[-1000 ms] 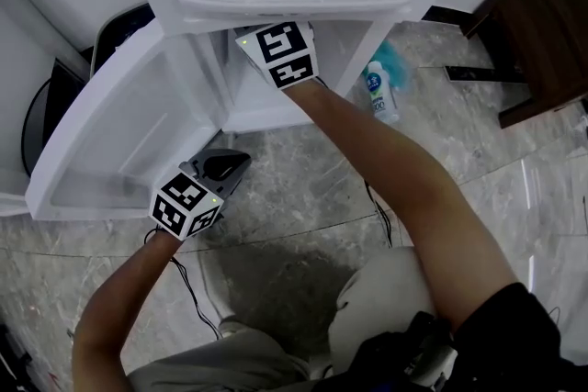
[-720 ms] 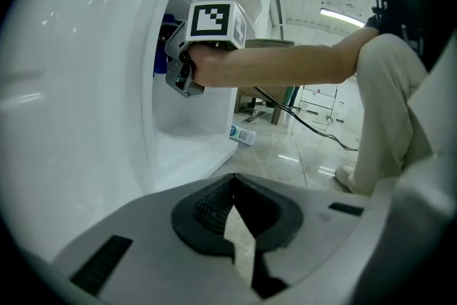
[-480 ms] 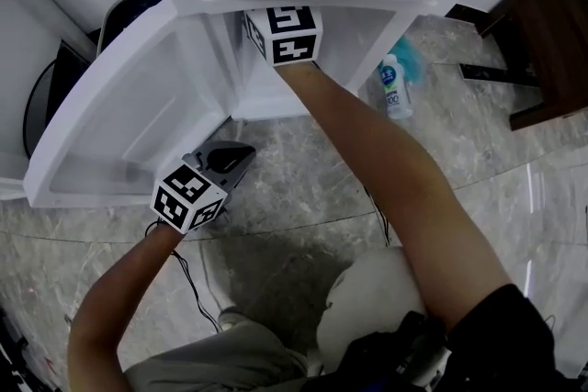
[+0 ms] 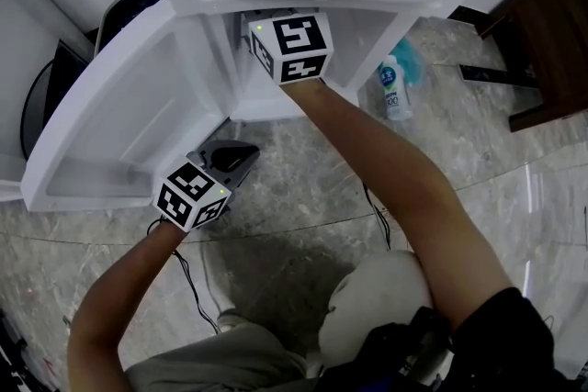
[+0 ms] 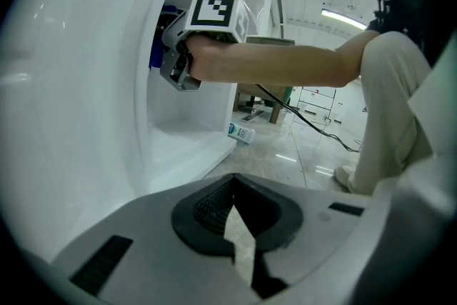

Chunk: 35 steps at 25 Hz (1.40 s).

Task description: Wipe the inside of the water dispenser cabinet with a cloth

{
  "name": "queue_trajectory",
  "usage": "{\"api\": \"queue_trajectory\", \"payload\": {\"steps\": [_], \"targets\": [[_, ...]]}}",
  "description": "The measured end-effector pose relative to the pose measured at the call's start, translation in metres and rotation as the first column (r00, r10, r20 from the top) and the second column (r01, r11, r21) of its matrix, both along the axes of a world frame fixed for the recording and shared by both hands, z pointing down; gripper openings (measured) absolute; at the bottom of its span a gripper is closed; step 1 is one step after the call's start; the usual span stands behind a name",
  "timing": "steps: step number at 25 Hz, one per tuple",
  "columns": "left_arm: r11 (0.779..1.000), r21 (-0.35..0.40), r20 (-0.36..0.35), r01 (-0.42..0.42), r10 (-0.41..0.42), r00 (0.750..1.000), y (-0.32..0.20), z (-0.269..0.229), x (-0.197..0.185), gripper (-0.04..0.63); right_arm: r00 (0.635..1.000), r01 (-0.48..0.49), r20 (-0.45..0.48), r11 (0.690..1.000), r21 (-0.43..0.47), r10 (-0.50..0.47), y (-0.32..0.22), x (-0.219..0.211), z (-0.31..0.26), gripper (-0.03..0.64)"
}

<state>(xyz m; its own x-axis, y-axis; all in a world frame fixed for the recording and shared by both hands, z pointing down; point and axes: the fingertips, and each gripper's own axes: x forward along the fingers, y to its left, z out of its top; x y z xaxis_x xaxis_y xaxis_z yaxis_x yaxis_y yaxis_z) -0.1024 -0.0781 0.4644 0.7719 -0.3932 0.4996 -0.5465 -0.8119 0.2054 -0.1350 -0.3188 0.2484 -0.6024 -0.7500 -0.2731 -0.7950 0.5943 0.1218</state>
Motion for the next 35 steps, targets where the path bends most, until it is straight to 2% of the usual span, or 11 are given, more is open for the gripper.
{"api": "queue_trajectory", "payload": {"steps": [5,9,13,18,23,26,30,32,35], "targets": [[1.0,0.0,0.004,0.005,-0.005,1.0,0.003,-0.002,-0.002,0.007,0.998,-0.045,-0.045,0.999,-0.013,0.045,-0.025,-0.002,0.002,0.14],[1.0,-0.01,0.018,0.009,-0.009,1.0,0.006,0.002,-0.007,0.008,0.995,-0.031,-0.098,0.999,-0.016,0.03,-0.019,-0.002,0.007,0.14],[1.0,0.014,0.018,0.01,-0.01,1.0,0.0,-0.003,-0.002,0.008,0.987,0.022,-0.16,0.999,-0.039,-0.027,-0.009,-0.003,0.016,0.14],[0.995,0.086,0.02,0.041,-0.042,0.999,-0.021,-0.017,0.003,0.008,0.973,0.094,-0.2,0.989,-0.112,-0.115,0.007,0.012,0.026,0.14],[0.988,0.144,0.004,0.049,-0.05,0.999,-0.038,-0.035,0.013,0.008,0.92,0.197,-0.302,0.961,-0.193,-0.249,0.052,0.03,0.033,0.141],[0.981,0.188,-0.019,0.046,-0.043,0.999,-0.047,-0.054,0.022,0.008,0.893,0.249,-0.294,0.918,-0.308,-0.341,0.079,0.051,0.039,0.141],[0.963,0.269,-0.017,0.017,-0.013,1.0,-0.042,-0.075,0.027,0.008,0.89,0.296,-0.152,0.798,-0.525,-0.43,0.118,0.08,0.058,0.141],[0.946,0.324,0.007,-0.02,0.019,1.0,-0.036,-0.082,0.032,0.008,0.881,0.311,-0.111,0.741,-0.595,-0.46,0.138,0.09,0.068,0.141],[0.924,0.381,-0.002,-0.038,0.042,0.999,-0.034,-0.093,0.044,0.014,0.869,0.31,-0.093,0.681,-0.663,-0.486,0.161,0.1,0.076,0.141]]}}
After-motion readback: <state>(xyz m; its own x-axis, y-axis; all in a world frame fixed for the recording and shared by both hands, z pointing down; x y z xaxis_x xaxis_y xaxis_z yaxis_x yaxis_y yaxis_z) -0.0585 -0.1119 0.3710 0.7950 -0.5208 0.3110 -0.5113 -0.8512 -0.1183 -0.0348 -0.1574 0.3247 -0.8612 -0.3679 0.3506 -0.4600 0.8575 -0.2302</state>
